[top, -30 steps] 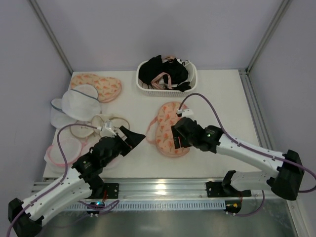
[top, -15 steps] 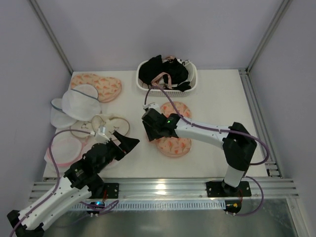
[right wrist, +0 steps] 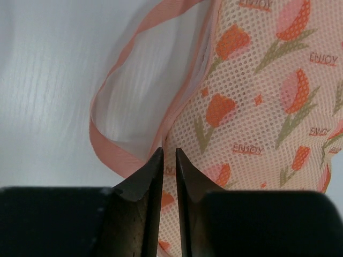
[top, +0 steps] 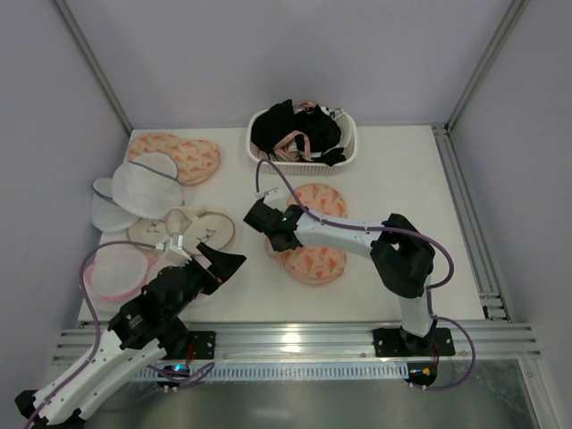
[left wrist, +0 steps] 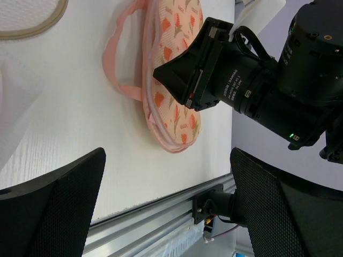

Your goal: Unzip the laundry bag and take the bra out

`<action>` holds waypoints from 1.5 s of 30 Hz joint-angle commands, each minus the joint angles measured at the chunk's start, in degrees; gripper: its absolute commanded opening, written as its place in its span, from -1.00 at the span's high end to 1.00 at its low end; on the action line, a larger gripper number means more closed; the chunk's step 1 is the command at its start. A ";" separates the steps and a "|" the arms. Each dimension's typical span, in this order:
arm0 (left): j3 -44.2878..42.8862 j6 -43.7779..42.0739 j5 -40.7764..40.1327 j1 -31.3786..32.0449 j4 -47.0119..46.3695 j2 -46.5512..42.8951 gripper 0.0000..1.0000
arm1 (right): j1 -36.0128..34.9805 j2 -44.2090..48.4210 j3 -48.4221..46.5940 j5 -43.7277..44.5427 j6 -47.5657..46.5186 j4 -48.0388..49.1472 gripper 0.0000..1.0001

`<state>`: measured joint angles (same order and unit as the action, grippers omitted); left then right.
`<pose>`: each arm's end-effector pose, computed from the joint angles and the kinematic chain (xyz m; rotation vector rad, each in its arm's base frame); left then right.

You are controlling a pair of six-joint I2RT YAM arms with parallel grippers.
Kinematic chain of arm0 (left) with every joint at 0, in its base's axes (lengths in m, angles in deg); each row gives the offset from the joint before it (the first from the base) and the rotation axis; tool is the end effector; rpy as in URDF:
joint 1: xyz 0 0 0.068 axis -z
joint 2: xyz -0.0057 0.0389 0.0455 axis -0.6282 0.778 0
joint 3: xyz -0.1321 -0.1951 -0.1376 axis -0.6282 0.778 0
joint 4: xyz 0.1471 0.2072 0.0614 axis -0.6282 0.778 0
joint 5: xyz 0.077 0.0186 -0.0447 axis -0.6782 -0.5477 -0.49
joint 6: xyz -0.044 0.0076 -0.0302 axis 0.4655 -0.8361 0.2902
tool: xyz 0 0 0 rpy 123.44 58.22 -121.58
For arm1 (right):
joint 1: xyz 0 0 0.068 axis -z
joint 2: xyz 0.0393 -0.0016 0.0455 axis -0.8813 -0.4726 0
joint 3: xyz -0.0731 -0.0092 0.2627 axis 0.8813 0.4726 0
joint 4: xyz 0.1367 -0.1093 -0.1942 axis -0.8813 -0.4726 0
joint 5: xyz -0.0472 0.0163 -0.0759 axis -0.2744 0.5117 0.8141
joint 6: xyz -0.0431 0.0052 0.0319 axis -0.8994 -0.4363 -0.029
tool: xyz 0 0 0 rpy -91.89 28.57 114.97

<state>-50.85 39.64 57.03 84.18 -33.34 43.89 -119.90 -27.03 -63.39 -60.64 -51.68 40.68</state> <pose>0.0759 -0.0649 0.2234 -0.6400 1.9889 -1.1038 0.2254 0.3322 0.2009 -0.4701 2.5014 -0.0683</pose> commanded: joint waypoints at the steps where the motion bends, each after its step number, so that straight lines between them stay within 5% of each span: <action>1: 0.35 -0.14 -2.21 -0.25 2.04 -1.48 -0.99 | -0.25 -0.16 -2.61 3.99 1.43 -2.31 0.67; 9: 0.61 0.30 -2.21 -0.25 3.10 -3.06 -0.99 | -0.60 0.89 -1.91 4.17 1.25 -2.22 0.78; 15: 0.96 0.74 -2.21 -0.17 3.63 -4.21 -0.99 | -2.10 3.00 -1.46 4.34 0.55 0.15 0.21; 24: 0.96 0.92 -2.13 -0.25 4.16 -4.65 -0.99 | -2.45 -1.56 -5.33 4.79 0.72 -2.22 0.20; 36: 1.14 1.18 -3.27 -0.17 6.35 -7.64 -0.99 | -2.54 -4.99 -6.47 6.46 2.66 -6.53 0.35; 41: 1.05 1.27 -3.53 -0.17 6.79 -8.07 -0.99 | -2.63 -4.64 -5.86 6.72 2.92 -6.61 0.91; 45: 1.14 1.44 -3.71 -0.17 7.41 -8.86 -0.99 | -2.80 -3.85 -5.51 7.60 3.10 -7.14 0.93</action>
<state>-49.91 40.32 55.07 84.18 -26.41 35.93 -122.37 -32.38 -68.35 -55.20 -49.40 34.60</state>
